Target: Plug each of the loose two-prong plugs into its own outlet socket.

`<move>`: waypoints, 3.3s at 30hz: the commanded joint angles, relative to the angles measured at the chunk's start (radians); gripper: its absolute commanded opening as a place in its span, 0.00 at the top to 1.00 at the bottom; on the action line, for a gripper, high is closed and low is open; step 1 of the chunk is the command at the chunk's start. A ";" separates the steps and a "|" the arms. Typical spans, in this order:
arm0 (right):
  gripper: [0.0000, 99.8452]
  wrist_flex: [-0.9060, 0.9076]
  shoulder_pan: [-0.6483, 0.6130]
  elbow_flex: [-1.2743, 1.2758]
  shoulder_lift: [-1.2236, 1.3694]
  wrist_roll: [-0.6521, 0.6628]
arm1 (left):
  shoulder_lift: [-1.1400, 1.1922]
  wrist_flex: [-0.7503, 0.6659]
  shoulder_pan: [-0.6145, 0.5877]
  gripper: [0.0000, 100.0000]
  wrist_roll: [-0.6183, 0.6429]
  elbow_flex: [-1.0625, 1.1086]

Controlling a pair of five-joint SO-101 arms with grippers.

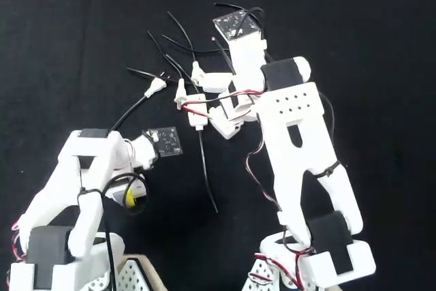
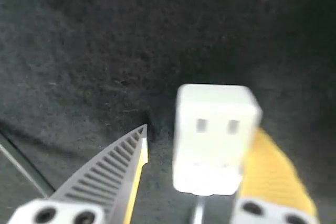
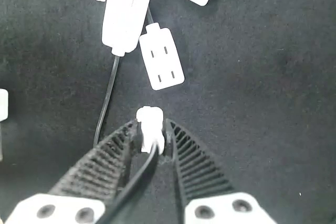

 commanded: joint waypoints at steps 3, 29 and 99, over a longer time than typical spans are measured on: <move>0.99 -0.017 -0.011 -0.004 -0.007 0.003 | 0.003 0.031 0.042 0.95 0.124 -0.054; 0.99 -0.011 -0.009 -0.002 -0.005 0.003 | 0.209 0.040 0.189 0.84 0.555 -0.308; 0.99 -0.640 -0.483 0.420 0.139 -0.242 | -1.534 0.054 -0.460 0.66 0.792 0.733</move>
